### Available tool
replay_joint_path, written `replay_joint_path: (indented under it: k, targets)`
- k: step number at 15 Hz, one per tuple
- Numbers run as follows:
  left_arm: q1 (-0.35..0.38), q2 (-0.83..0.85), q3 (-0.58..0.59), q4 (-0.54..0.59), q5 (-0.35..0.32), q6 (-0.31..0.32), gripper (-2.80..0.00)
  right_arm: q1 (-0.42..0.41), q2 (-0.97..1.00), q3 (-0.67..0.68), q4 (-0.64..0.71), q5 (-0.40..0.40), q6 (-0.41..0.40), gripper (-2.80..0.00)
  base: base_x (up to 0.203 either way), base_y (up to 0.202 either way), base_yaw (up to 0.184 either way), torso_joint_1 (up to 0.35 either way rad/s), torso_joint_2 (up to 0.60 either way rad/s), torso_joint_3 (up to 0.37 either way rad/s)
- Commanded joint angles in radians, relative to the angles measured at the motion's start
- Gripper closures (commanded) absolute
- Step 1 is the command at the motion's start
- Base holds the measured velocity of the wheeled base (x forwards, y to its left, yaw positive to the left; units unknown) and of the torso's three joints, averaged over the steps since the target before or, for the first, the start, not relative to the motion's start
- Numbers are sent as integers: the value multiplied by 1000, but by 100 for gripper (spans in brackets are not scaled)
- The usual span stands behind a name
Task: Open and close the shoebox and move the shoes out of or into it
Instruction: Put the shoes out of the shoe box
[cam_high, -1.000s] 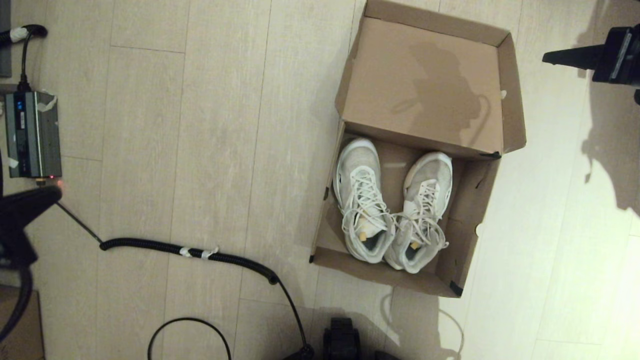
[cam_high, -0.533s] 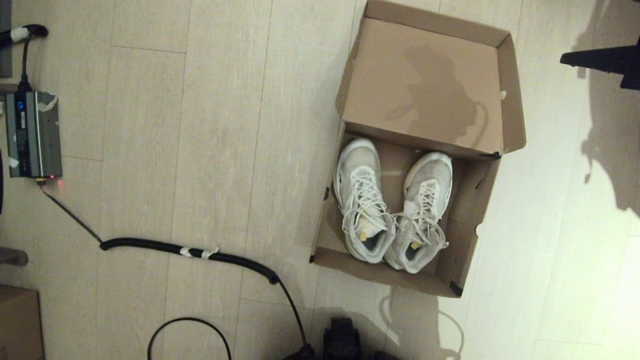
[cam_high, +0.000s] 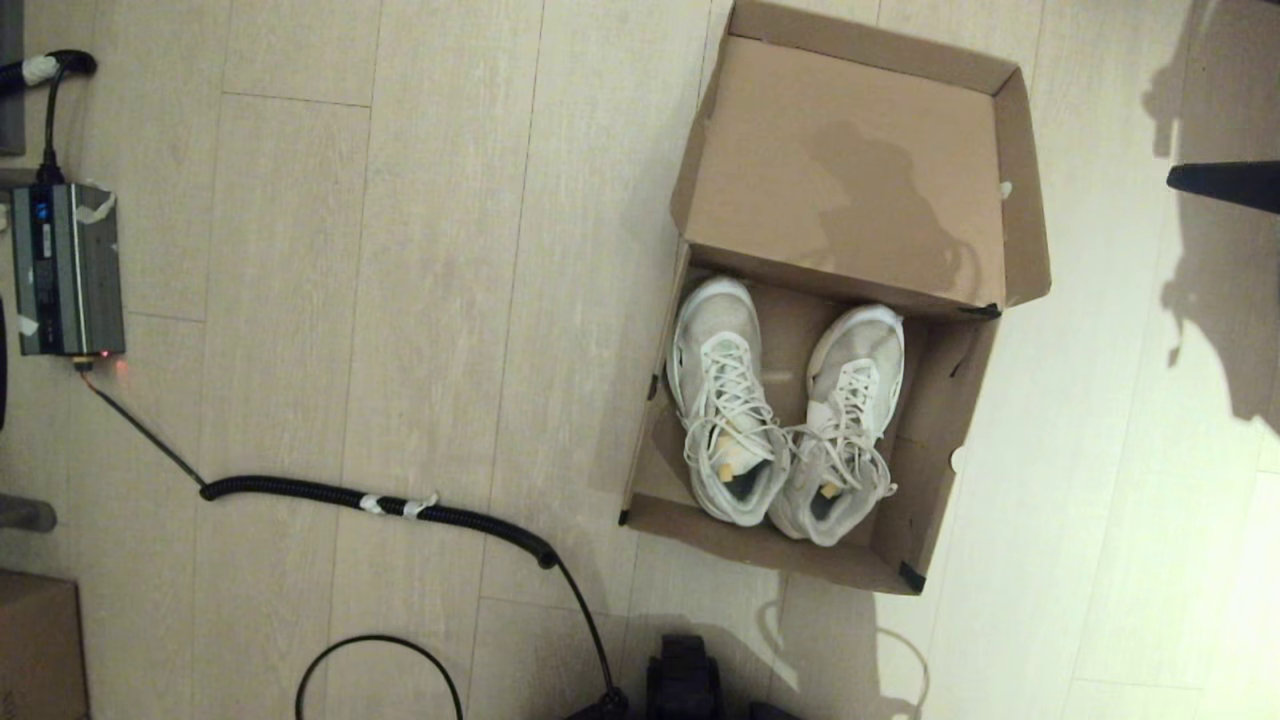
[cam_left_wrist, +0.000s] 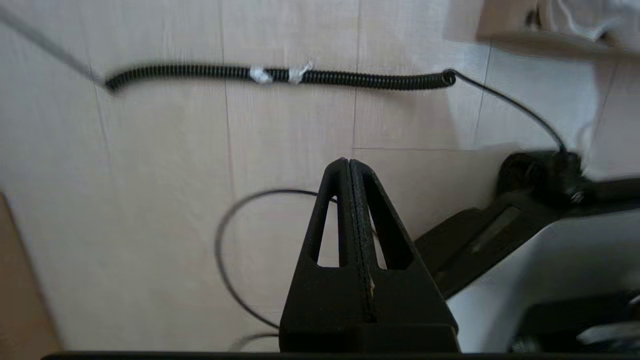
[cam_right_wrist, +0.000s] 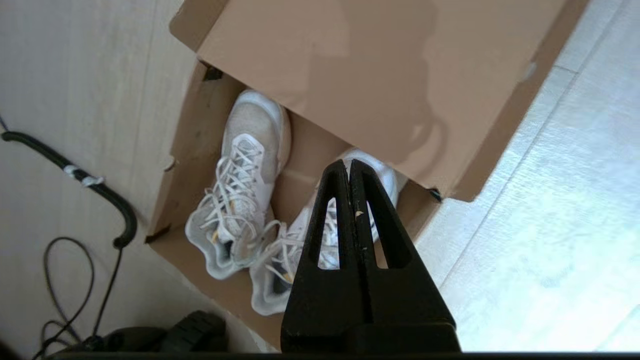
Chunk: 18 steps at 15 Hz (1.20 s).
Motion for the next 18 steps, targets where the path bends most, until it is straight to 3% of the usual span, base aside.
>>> replay_joint_path:
  k: [1, 4, 8, 9, 13, 15, 18]
  targets:
    - [3, -72, 0, 42, 7, -71, 0, 1, -42, 18, -6, -2, -4, 0, 0, 0, 0, 0, 0, 0]
    - [3, -71, 6, 25, 11, -89, 0, 47, -88, 42, -22, -2, -5, 0, 0, 0, 0, 0, 0, 0]
    - [3, -71, 7, 23, 11, -91, 0, 200, -65, 15, -33, -14, 22, 0, 0, 0, 0, 0, 0, 0]
    - [3, -71, 7, 23, 11, -91, 0, 242, -23, -1, -53, -53, 41, 0, 0, 0, 0, 0, 0, 0]
    - [3, -71, 7, 23, 11, -91, 0, 357, 227, -164, -128, -409, 104, 0, 0, 0, 0, 0, 0, 0]
    - [3, -71, 7, 23, 11, -91, 0, 380, 301, -183, -72, -591, 108, 0, 0, 0, 0, 0, 0, 0]
    - [3, -71, 7, 23, 11, -91, 0, 484, 282, -95, 17, -638, 189, 0, 0, 0, 0, 0, 0, 0]
